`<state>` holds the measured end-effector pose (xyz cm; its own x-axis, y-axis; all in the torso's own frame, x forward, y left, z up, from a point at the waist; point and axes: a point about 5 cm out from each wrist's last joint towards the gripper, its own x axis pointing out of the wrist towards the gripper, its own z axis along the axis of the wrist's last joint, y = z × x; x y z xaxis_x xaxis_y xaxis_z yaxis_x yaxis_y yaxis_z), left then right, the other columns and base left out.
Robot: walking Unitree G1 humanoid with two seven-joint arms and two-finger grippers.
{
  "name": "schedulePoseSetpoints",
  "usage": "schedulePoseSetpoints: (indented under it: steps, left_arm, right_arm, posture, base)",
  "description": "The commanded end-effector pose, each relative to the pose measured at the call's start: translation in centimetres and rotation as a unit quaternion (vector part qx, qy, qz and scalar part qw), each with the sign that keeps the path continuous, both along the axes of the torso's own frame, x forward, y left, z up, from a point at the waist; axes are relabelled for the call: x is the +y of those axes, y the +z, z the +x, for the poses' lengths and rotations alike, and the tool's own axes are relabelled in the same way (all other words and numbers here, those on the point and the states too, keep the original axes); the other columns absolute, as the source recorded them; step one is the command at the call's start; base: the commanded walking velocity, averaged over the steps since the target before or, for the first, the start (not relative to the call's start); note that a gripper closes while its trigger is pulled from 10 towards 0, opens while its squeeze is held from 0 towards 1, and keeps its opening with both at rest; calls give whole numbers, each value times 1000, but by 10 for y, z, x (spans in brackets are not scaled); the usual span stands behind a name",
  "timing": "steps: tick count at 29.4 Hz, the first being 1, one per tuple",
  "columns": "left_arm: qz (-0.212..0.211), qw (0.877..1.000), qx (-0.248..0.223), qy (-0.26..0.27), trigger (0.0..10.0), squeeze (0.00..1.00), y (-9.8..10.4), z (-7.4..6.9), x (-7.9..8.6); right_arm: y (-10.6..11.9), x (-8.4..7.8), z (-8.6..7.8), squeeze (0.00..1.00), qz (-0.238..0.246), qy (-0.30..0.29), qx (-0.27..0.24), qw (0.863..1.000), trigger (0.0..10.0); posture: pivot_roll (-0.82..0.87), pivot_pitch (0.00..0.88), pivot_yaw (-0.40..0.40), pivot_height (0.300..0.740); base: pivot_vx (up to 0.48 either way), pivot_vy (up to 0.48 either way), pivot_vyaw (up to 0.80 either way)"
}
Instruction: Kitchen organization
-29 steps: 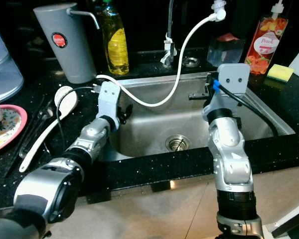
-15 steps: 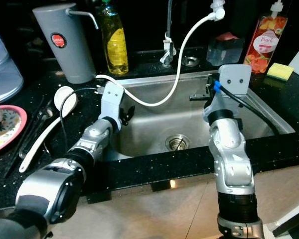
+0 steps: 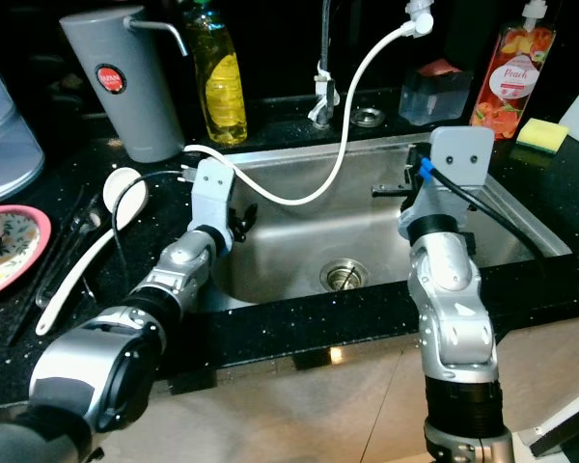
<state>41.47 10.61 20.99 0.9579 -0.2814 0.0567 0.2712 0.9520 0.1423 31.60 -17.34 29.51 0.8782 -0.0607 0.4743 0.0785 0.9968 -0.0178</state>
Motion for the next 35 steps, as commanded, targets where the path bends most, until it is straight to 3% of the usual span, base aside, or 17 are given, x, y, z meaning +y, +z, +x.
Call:
schedulePoseSetpoints:
  steps: [1,7,10,13,20,23,26,28,30,32,33,35]
  left_arm:
    - [17,999,33,0,10000,0,-18,-3,0]
    - [70,997,21,-5,10000,0,-19,-4,-4]
    - [131,991,4,-16,10000,0,-18,-5,-9]
    - [206,977,-15,-46,10000,0,-22,-8,-19]
    - [255,965,-31,-62,10000,0,-22,-9,-26]
    - [249,966,-31,-61,10000,0,-22,-9,-26]
    - [146,989,-16,-5,10000,0,-10,-3,-8]
    - [126,992,-15,9,10000,0,-8,-2,-3]
    - [48,998,-21,37,10000,0,3,1,8]
    - [7,998,-34,49,10000,0,15,4,13]
    - [7,998,-34,49,10000,0,15,4,13]
    - [48,996,-61,38,10000,0,21,3,9]
  right_arm:
    - [0,0,-1,0,1,-3,5,1000,10000]
    - [-1,-2,-2,0,2,-7,6,1000,10000]
    - [-2,-1,0,0,3,-4,8,1000,10000]
    - [0,0,2,0,4,-2,5,1000,10000]
    - [0,0,4,0,6,-1,4,1000,10000]
    - [0,0,3,0,7,-1,2,1000,10000]
    - [3,-2,3,0,8,-5,-2,1000,10000]
    - [3,-3,3,0,8,-5,-2,1000,10000]
    - [3,-4,2,0,7,-7,-2,1000,10000]
    - [3,-5,2,0,8,-7,-2,1000,10000]
    - [3,-5,2,0,8,-7,-2,1000,10000]
    - [2,-3,4,0,9,-2,-1,1000,10000]
  posture:
    - [-246,154,60,740]
    - [-243,153,60,740]
    - [-238,148,57,740]
    - [-234,136,54,740]
    - [-228,122,54,740]
    - [-231,119,57,740]
    - [-230,117,53,740]
    - [-230,117,53,740]
    - [-227,121,50,740]
    - [-215,126,47,740]
    - [-215,126,47,740]
    - [-209,124,43,740]
  base:
    - [0,0,0]
    - [0,0,0]
    - [0,0,0]
    - [0,0,0]
    - [0,0,0]
    - [0,0,0]
    - [0,0,0]
    - [0,0,0]
    - [0,0,0]
    - [0,0,0]
    - [0,0,0]
    - [0,0,0]
